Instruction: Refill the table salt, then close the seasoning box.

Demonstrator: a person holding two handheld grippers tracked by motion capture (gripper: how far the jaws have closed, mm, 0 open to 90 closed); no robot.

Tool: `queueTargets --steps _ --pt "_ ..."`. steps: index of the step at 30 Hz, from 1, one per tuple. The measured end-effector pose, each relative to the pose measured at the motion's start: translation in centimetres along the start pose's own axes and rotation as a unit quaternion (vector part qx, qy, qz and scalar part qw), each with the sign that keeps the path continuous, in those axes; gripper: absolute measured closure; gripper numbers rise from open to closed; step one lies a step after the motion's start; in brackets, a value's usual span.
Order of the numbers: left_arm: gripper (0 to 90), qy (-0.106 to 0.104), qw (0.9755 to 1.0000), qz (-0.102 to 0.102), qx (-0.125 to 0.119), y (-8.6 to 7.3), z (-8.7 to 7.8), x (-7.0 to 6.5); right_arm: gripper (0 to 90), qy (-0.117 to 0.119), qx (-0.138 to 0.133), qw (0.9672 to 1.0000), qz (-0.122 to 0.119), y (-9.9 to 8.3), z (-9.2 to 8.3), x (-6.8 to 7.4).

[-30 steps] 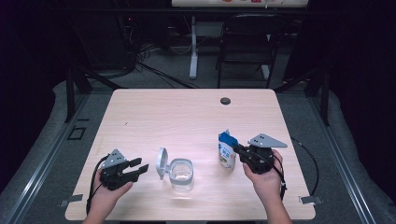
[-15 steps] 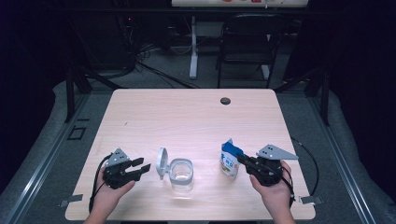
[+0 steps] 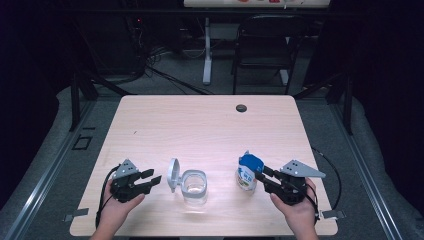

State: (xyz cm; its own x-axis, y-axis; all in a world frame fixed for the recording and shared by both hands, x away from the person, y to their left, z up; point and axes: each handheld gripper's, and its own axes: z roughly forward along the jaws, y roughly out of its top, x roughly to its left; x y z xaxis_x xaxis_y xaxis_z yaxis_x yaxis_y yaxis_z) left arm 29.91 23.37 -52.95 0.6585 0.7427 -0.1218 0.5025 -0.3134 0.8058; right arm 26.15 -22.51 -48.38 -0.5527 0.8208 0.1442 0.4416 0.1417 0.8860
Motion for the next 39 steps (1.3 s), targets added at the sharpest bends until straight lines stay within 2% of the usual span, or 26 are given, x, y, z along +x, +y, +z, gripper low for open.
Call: queueTargets --steps 4,10,18,21,25,30,34,38,39 --pt "57.1 0.0 1.0 0.0 -0.001 0.1 -0.1 -0.1 52.9 0.001 0.018 0.9998 0.011 -1.1 0.7 -0.6" --pt "57.0 -0.001 1.0 -0.001 0.0 0.1 0.1 0.2 45.2 0.004 0.017 0.9997 0.016 -2.2 1.3 -1.2" --pt "56.9 -0.003 1.0 0.002 0.005 0.0 0.2 0.1 43.4 0.005 0.02 0.9998 0.008 -3.0 2.5 -1.2" --pt "56.9 -0.002 1.0 0.003 0.001 0.0 0.1 0.1 42.2 0.0 0.027 0.9996 -0.003 -3.4 3.2 -0.9" --pt "56.8 0.0 1.0 0.004 0.004 0.1 0.1 0.0 41.4 0.001 0.038 0.9992 -0.005 -3.8 3.9 -0.8" --pt "56.7 0.0 1.0 0.004 0.008 0.0 0.2 0.0 40.2 -0.002 0.04 0.9992 0.001 -4.1 4.5 -0.6" --pt "56.7 0.0 1.0 0.006 0.006 -0.1 0.2 0.1 38.7 0.001 0.028 0.9993 0.024 -4.5 4.8 -0.7" --pt "56.7 0.002 1.0 0.006 0.004 -0.1 0.2 0.2 37.3 0.0 0.019 0.9995 0.026 -4.7 5.0 -0.7" --pt "56.7 0.002 1.0 0.006 0.004 -0.1 0.2 0.2 37.0 -0.002 0.024 0.9995 0.02 -4.8 5.0 -0.7"
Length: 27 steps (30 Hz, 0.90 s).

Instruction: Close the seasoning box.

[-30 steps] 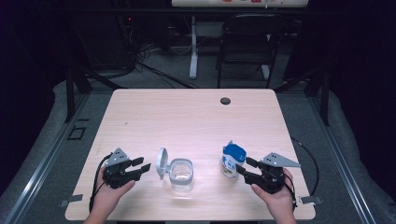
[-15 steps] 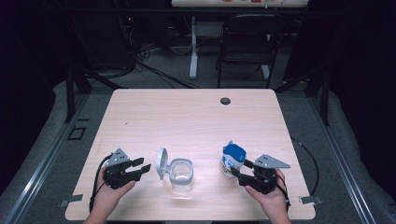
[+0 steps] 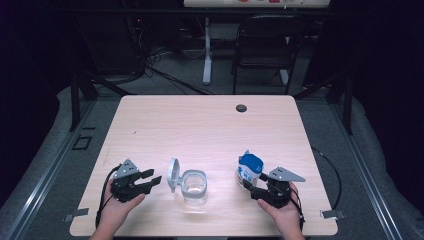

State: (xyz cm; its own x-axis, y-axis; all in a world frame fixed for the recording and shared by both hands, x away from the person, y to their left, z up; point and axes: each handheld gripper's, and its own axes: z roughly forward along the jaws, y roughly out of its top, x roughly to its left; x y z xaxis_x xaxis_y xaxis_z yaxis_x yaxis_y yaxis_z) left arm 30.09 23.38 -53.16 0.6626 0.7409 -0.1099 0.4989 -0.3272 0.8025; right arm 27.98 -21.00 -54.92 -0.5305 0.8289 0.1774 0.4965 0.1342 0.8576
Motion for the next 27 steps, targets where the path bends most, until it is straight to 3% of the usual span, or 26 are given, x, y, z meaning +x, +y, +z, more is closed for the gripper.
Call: queueTargets --steps 5,11,18,23,27 --pt "56.6 0.001 1.0 -0.002 0.0 0.0 0.0 0.0 35.4 -0.008 0.0 0.9999 -0.008 -0.2 0.3 0.2" --pt "56.6 0.001 1.0 -0.002 0.002 0.0 0.0 0.1 35.9 -0.02 0.021 0.9994 -0.019 -0.7 1.2 0.3" --pt "56.6 0.001 1.0 -0.002 0.001 0.0 0.0 0.2 35.5 -0.026 0.026 0.9992 -0.015 -0.7 1.7 0.4" --pt "56.6 0.001 1.0 -0.003 0.001 0.0 0.0 0.2 35.0 -0.023 0.026 0.9994 -0.006 -0.8 1.9 0.3" --pt "56.6 0.001 1.0 -0.004 0.0 0.0 0.0 0.2 33.6 -0.011 0.019 0.9996 0.019 -1.2 2.2 0.0"
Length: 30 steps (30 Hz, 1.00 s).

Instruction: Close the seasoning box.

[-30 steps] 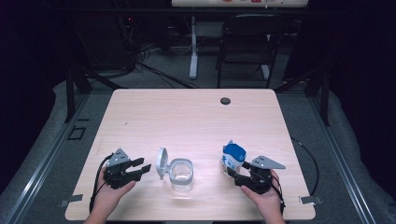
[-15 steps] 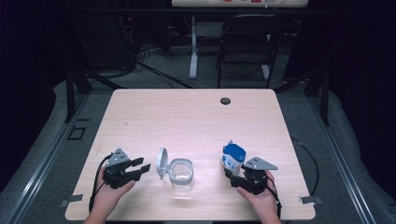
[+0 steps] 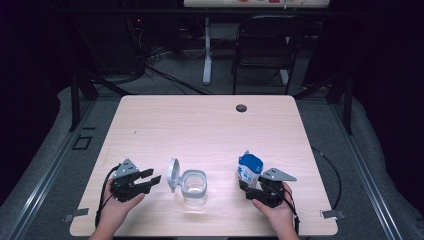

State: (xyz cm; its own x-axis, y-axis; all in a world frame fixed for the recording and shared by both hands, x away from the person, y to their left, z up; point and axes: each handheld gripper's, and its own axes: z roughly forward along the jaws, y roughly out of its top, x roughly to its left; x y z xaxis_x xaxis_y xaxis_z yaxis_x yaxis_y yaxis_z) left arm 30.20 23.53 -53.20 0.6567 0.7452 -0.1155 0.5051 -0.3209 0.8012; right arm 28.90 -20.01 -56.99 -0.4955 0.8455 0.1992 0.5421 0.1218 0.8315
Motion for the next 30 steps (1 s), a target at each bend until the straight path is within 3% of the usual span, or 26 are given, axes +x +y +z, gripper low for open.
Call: queueTargets --steps 4,6,10,30 --pt "56.5 0.0 1.0 0.0 0.0 0.0 0.0 0.0 33.6 0.001 0.002 1.0 0.004 -0.2 0.3 -0.1" --pt "56.5 0.0 1.0 0.0 0.0 0.0 0.0 0.0 34.8 -0.013 0.015 0.9996 -0.017 -0.5 0.6 0.0" --pt "56.5 0.0 1.0 -0.001 0.0 0.0 -0.1 0.0 35.8 -0.023 0.026 0.9989 -0.032 -0.6 0.8 0.2" --pt "56.5 0.0 1.0 0.0 0.001 0.0 0.1 0.0 35.7 -0.043 -0.002 0.9984 -0.038 -1.1 1.5 0.6"
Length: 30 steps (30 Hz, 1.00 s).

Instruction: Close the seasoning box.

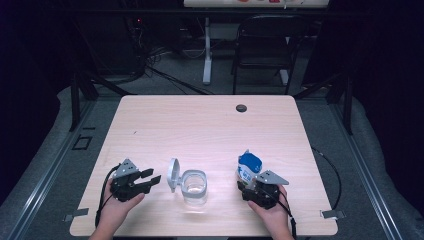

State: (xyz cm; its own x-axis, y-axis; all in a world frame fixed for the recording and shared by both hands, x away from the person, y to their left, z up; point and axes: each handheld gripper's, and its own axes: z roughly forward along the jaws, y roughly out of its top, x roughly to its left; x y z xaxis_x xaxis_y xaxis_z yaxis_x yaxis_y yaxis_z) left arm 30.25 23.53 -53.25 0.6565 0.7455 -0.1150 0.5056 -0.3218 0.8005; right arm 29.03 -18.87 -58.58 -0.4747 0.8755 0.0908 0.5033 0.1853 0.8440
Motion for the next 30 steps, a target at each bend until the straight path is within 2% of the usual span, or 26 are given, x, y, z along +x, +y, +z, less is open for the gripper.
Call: queueTargets --steps 9,30 --pt "56.4 -0.001 1.0 -0.001 0.001 -0.04 0.1 -0.03 38.4 0.001 -0.002 1.0 0.004 0.05 0.1 0.0" --pt "56.4 -0.001 1.0 0.001 0.005 0.01 -0.02 0.04 43.4 0.002 0.007 0.9999 -0.012 0.4 0.0 0.03"
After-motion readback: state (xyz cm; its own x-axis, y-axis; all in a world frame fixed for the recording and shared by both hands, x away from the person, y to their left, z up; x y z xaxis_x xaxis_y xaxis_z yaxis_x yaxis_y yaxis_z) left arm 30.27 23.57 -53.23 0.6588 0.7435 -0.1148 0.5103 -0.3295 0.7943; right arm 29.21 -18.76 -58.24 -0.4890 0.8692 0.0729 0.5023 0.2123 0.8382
